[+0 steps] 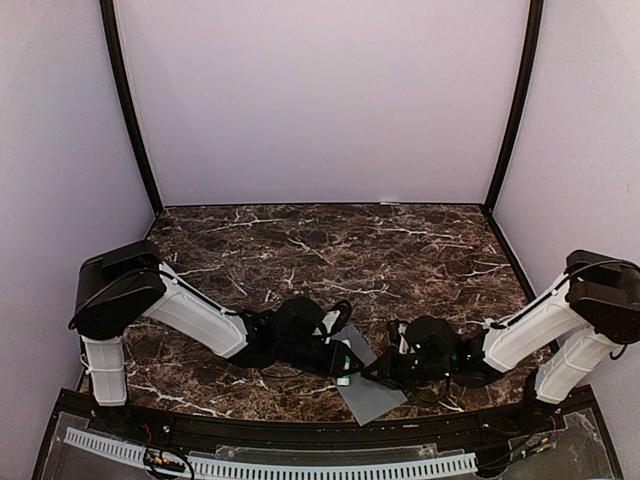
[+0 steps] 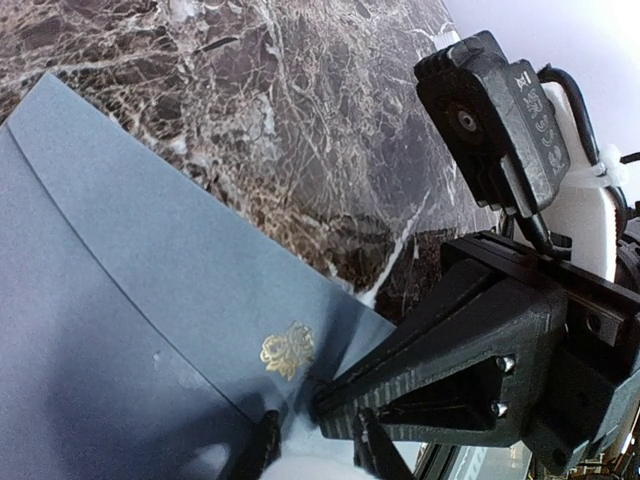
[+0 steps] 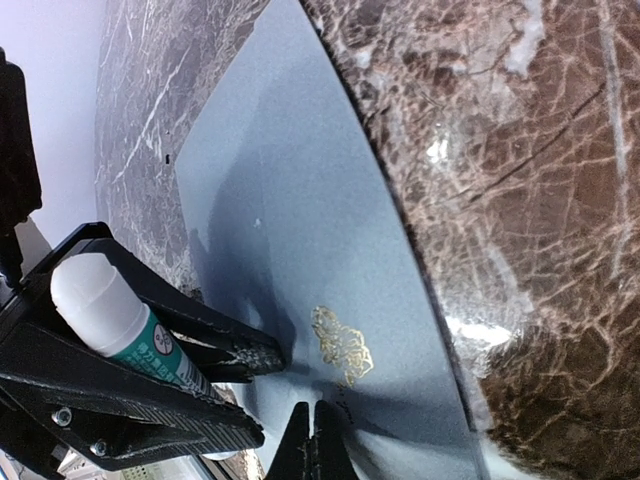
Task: Place the letter into the envelope and seal it
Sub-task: Seal the envelope flap on the envelope.
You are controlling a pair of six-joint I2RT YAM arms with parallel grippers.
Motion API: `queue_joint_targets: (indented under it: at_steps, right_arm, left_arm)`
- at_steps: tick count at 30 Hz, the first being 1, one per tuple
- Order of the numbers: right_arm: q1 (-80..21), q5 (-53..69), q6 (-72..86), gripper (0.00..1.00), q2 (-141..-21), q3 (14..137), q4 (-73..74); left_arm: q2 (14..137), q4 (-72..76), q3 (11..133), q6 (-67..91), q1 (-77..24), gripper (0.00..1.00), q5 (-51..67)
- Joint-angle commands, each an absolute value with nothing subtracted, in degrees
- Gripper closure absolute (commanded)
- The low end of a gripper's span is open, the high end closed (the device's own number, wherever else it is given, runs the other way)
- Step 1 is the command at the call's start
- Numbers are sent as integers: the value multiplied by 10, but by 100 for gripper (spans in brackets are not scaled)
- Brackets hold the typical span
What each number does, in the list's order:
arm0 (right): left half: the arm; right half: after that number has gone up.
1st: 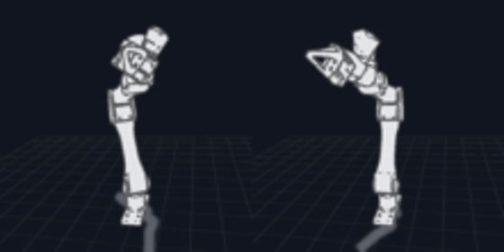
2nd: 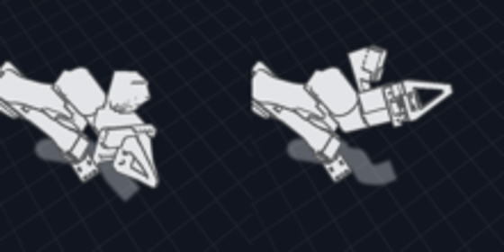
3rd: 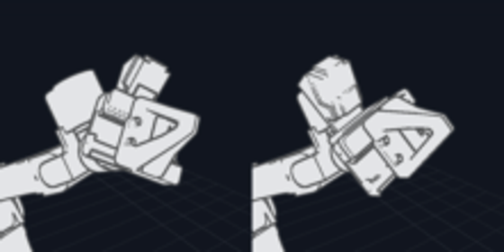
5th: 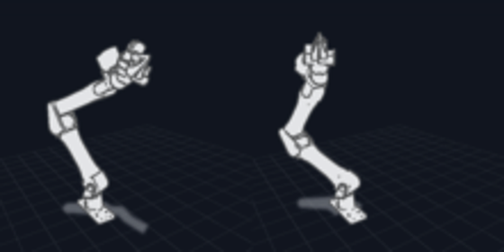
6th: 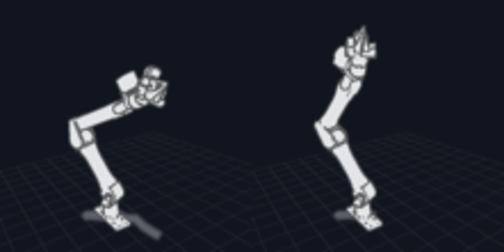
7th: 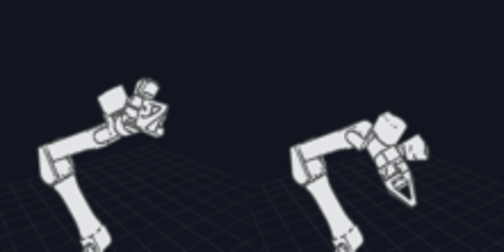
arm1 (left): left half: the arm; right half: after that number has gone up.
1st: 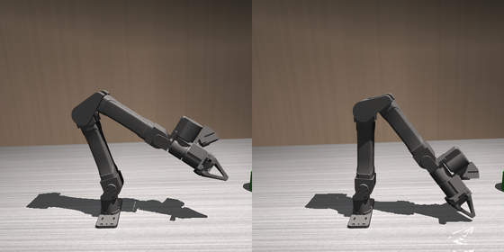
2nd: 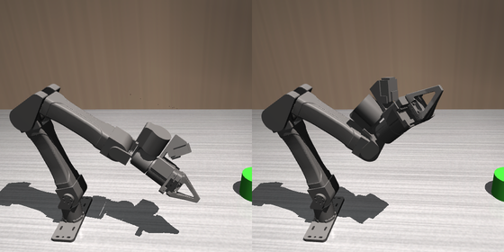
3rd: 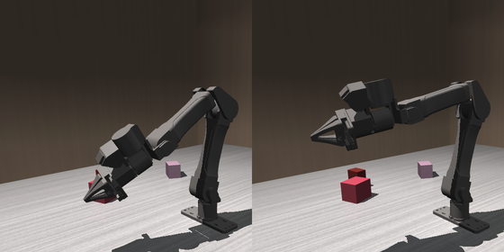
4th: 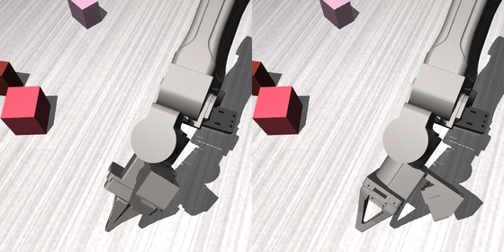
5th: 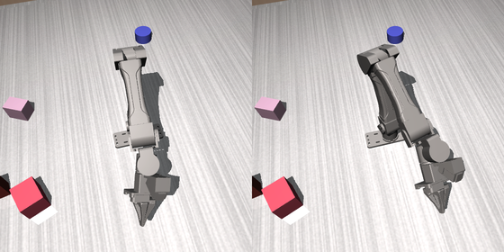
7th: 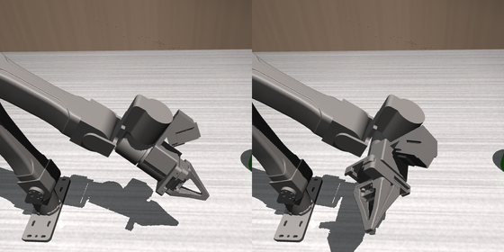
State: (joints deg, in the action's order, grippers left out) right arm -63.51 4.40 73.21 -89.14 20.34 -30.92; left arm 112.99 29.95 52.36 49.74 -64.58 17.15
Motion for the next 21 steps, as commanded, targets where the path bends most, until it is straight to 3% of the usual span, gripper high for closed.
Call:
queue_joint_targets:
  at_steps: [1, 21]
  right_arm:
    - [-641, 38, 729, 100, -920, 192, -219]
    - [-641, 33, 731, 100, -911, 192, -211]
  left_arm:
    - [1130, 315, 535, 497, -651, 100, 179]
    - [1138, 316, 510, 502, -657, 100, 171]
